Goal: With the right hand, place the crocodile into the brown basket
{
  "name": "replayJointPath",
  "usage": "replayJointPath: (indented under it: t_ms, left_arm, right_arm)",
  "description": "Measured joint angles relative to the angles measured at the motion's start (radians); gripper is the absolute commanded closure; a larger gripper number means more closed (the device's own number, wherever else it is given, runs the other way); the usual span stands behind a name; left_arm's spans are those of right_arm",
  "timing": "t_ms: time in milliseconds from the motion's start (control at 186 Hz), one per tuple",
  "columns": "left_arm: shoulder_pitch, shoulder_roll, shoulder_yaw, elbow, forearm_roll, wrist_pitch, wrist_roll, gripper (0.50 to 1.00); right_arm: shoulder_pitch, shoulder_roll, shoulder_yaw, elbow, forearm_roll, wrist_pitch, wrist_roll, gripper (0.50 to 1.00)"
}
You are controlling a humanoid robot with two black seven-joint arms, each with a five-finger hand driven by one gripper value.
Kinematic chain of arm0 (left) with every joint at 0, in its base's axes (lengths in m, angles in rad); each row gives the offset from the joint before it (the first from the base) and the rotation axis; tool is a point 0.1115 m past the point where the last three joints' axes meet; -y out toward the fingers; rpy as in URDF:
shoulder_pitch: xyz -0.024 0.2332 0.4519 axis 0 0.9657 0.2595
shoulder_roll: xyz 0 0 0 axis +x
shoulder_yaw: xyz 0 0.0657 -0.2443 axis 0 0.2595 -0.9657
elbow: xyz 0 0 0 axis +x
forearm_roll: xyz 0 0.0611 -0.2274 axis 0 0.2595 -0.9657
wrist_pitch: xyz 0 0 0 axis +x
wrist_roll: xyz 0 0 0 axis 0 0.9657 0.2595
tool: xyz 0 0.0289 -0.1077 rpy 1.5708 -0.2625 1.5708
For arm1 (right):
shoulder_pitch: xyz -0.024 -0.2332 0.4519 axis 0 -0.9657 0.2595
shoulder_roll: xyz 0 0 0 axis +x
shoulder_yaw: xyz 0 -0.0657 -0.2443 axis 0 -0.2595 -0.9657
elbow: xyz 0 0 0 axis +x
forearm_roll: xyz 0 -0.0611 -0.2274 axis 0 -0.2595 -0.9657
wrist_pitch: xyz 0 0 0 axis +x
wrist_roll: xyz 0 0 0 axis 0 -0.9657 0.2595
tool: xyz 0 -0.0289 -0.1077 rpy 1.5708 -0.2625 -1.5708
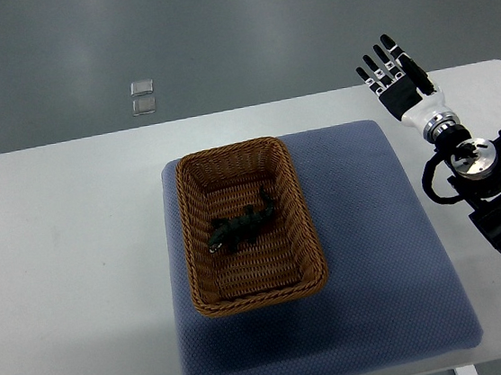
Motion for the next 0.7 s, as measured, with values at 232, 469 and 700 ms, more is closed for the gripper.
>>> replayJointPath:
  t_ms: [232, 469, 700]
  left_arm:
    - [0.0, 0.0, 0.0, 0.0, 0.0, 0.0, 0.0, 0.5]
    - [0.0, 0.0, 0.001, -0.001, 0.0, -0.001, 0.0, 0.5]
    - [0.0, 0.0, 0.0, 0.0, 0.001, -0.001, 0.0, 0.5]
  right_arm:
    - [0.006, -0.001, -0.001, -0.006, 0.019, 0.011, -0.001, 0.572]
    - [0.0, -0.002, -0.005, -0.006, 0.01, 0.146, 0.002, 0.572]
    - [0.007, -0.017, -0.024, -0.006, -0.046, 0.175, -0.001, 0.572]
